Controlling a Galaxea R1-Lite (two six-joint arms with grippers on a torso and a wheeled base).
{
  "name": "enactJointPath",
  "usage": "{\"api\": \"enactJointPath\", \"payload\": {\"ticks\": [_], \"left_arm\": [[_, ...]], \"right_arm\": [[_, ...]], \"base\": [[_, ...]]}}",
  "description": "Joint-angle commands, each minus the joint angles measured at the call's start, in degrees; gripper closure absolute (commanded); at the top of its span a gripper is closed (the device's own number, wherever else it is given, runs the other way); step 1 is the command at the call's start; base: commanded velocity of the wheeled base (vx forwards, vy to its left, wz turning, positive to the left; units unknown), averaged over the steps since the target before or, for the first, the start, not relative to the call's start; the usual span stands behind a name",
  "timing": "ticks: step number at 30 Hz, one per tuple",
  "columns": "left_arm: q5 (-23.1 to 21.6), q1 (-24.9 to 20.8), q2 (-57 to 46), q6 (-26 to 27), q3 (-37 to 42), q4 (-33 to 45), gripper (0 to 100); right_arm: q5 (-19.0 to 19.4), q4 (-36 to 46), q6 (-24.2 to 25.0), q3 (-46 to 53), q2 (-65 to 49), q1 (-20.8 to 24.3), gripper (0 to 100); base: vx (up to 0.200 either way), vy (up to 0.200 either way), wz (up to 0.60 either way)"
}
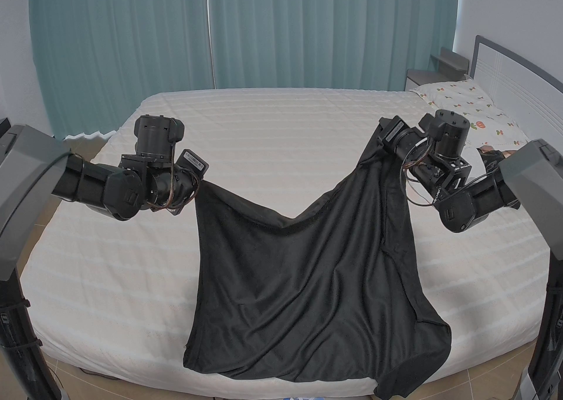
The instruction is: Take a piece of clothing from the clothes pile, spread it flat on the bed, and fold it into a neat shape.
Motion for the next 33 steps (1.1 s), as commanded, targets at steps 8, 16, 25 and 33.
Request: {"api": "enactJointPath", "payload": {"ticks": [8,16,25,33], "left_arm": [[-0.64,1.93,12.79,-1.05,-4.85,-1.31,0],[-1.26,3.08,11.47,-1.22,-2.13,-0.95,0],[-12.16,2.55,2.51,-5.00,13.34,-3.15,0],[-15.59,3.08,1.54,-6.23,22.31,-9.66,0]], "right_arm": [[-0.72,3.43,-0.63,1.13,12.44,-3.03,0],[-1.77,8.09,-5.64,3.77,12.96,-8.74,0],[6.93,9.59,-3.71,4.73,6.90,-13.31,0],[0.16,10.47,0.16,7.63,2.50,-14.37,0]], "base": [[0.000,0.000,0.00],[0.000,0.000,0.00],[0.000,0.000,0.00],[0.000,0.000,0.00]]}}
